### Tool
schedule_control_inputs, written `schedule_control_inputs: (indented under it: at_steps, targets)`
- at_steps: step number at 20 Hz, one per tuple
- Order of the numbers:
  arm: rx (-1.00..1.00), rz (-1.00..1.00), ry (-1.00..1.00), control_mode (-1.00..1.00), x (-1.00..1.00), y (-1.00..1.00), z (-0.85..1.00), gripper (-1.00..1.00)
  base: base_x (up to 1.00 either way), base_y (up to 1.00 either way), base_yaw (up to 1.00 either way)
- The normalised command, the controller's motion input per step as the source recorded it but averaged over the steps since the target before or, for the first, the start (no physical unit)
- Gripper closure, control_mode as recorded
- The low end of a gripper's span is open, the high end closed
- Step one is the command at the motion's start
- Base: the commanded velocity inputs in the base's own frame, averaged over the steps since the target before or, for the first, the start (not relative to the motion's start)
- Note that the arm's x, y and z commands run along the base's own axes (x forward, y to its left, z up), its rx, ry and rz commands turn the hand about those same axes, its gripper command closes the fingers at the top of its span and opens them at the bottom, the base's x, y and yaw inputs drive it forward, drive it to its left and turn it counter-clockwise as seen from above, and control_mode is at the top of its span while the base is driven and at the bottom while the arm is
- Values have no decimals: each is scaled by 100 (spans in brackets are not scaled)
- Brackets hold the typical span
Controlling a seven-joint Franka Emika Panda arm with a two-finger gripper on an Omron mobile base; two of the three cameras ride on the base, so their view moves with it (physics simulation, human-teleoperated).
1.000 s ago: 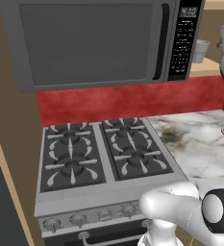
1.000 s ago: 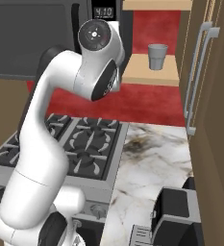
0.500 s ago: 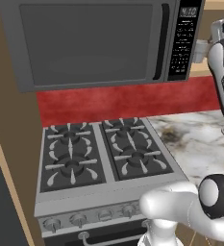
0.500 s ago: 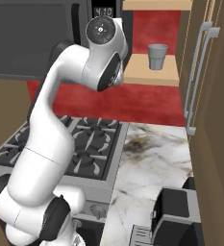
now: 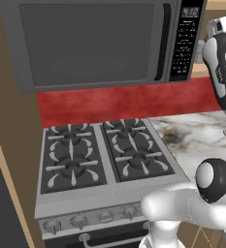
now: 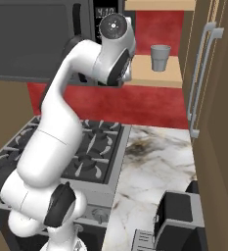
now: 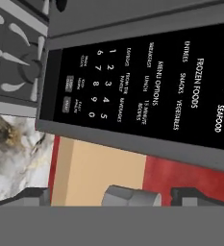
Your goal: There is a bowl on the dining counter. Grab a lemon wedge from the fridge and place it in the bowl. Then get the liquor bottle and glass cup from the cabinet and place them next to the bowl.
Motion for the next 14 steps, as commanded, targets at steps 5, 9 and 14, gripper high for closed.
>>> schedule_control_inputs:
  at_steps: [5, 9, 14]
  targets:
    - [0, 7, 0, -100, 23, -29, 0, -100, 0, 0, 0]
    - [0, 5, 0, -100, 19, -27, 0, -100, 0, 0, 0]
    - [0, 3, 0, -100, 22, -23, 0, -100, 0, 0, 0]
